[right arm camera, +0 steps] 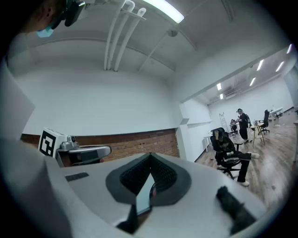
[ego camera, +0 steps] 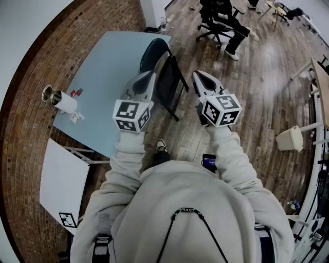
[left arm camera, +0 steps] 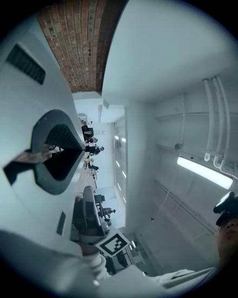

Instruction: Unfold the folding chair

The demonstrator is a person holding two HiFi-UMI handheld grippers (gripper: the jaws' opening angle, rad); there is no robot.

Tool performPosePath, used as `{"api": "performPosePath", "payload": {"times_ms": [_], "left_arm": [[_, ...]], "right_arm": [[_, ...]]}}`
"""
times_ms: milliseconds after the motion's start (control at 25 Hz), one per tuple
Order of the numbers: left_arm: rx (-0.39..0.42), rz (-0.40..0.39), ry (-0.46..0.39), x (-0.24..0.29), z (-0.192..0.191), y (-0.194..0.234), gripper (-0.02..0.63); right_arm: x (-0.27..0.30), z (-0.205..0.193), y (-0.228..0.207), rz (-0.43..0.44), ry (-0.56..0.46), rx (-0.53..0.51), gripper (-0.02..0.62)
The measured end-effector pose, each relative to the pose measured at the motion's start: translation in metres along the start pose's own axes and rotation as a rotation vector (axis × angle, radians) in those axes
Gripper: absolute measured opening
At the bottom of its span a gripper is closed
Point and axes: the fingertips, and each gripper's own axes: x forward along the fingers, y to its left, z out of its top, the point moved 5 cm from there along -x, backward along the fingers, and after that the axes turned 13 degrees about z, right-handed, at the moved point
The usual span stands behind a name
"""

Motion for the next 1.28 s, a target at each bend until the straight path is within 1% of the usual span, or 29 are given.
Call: {"api": "performPosePath", "payload": {"times_ms": [120, 280, 400, 520, 600, 760, 920, 1040, 1120, 1200, 1280], "left_arm": [[0.012, -0.002, -0.029, 0.022, 0.002, 0.007, 0.005], [0.015, -0.014, -0.038, 0.057, -0.008, 0.028, 0.005], [-0.002, -0.018, -0.039, 0.097, -0.016, 0.049, 0.005], [-0.029, -0.005, -0.023, 0.147, -0.024, 0.077, 0.005], [-0.036, -0.016, -0.026, 0.180, -0.023, 0.097, 0.005], [0.031, -0.068, -0.042, 0.241, -0.017, 0.137, 0.005], [0.016, -0.123, -0.027, 0.303, -0.020, 0.176, 0.005], [-0.003, -0.135, -0.032, 0.338, -0.016, 0.195, 0.005], [-0.010, -0.141, -0.033, 0.353, -0.012, 0.202, 0.005], [0.011, -0.150, -0.012, 0.363, -0.015, 0.205, 0.005], [0.011, -0.148, 0.016, 0.372, -0.020, 0.210, 0.005]], "right_arm": [[0.018, 0.007, -0.017, 0.006, -0.026, -0.014, 0.005], [0.052, 0.000, -0.037, 0.023, -0.001, -0.024, 0.005], [0.078, -0.007, -0.064, 0.009, 0.020, -0.018, 0.005], [0.113, -0.010, -0.093, -0.007, 0.040, -0.018, 0.005], [0.141, -0.005, -0.112, -0.023, 0.045, -0.022, 0.005], [0.207, 0.011, -0.154, -0.072, 0.028, -0.021, 0.005], [0.267, 0.025, -0.186, -0.104, 0.012, -0.025, 0.005], [0.293, 0.037, -0.206, -0.152, -0.015, -0.024, 0.005], [0.305, 0.043, -0.218, -0.180, -0.020, -0.026, 0.005], [0.313, 0.048, -0.228, -0.203, -0.020, -0.033, 0.005], [0.323, 0.053, -0.238, -0.204, -0.024, -0.027, 0.005]]}}
